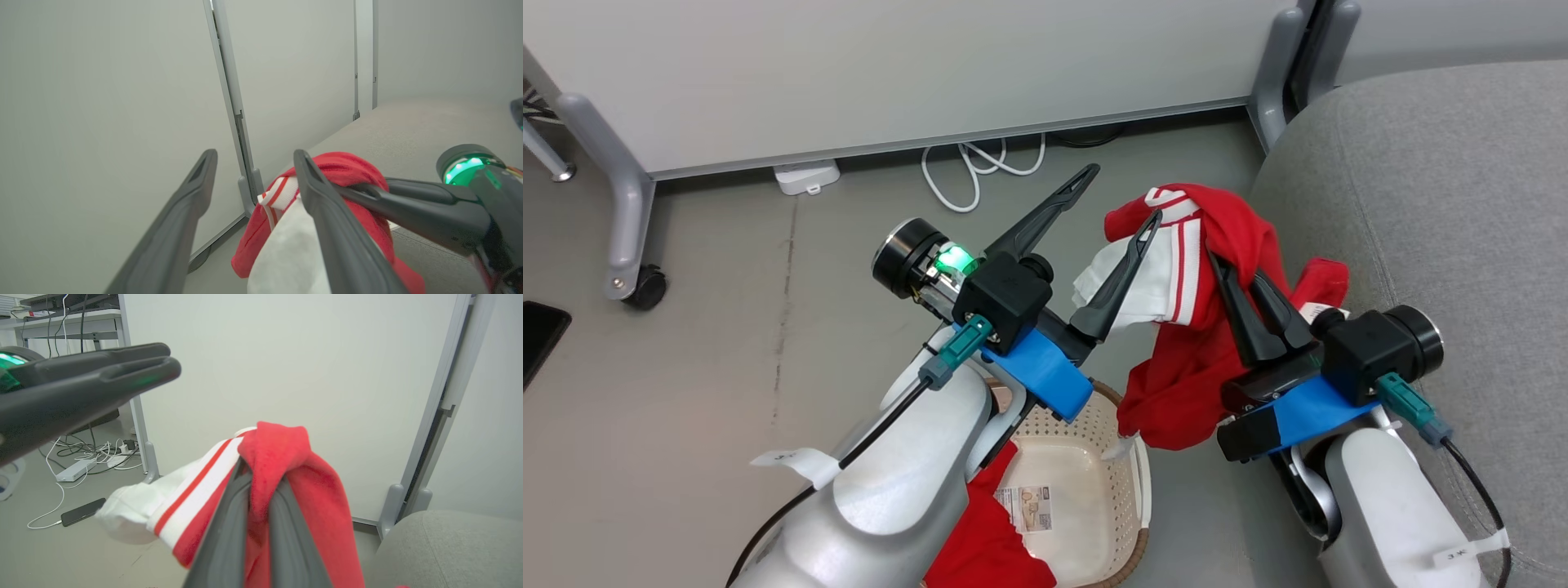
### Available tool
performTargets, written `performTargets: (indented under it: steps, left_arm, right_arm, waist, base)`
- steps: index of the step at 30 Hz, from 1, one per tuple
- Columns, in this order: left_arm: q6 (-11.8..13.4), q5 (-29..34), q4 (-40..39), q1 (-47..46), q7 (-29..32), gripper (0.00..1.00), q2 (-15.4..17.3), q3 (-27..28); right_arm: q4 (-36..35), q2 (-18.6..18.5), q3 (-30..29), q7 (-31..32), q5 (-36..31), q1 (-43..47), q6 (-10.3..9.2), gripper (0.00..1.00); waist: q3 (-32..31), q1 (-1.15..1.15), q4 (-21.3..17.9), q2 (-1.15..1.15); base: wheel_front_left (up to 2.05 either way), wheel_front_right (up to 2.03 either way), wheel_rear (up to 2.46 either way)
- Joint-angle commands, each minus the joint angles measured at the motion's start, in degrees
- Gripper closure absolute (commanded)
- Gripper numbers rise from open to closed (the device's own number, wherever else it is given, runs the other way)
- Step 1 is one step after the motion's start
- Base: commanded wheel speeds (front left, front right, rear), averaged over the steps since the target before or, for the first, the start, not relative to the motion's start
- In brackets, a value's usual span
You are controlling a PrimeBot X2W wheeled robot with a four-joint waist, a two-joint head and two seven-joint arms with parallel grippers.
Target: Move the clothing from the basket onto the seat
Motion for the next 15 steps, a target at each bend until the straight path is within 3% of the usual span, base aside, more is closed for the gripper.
performTargets:
  steps: [1, 15]
  left_arm:
    - [0.1, 0.0, -0.1, 0.4, -0.1, 0.0, 0.1, 0.0]
    - [0.0, 0.1, 0.6, 0.0, -0.1, 0.0, 0.7, -2.0]
  right_arm:
    - [-0.6, -0.2, -0.4, -0.3, -0.4, 0.7, 0.03, 1.0]
    - [-4.8, -0.1, -5.4, -0.3, -0.2, 5.3, 0.03, 1.0]
  waist:
    - [0.2, 0.0, -0.8, 0.0]
    - [1.4, 0.0, -8.7, 0.0]
  base:
    - [0.0, 0.0, 0.0]
    - [0.0, 0.0, 0.0]
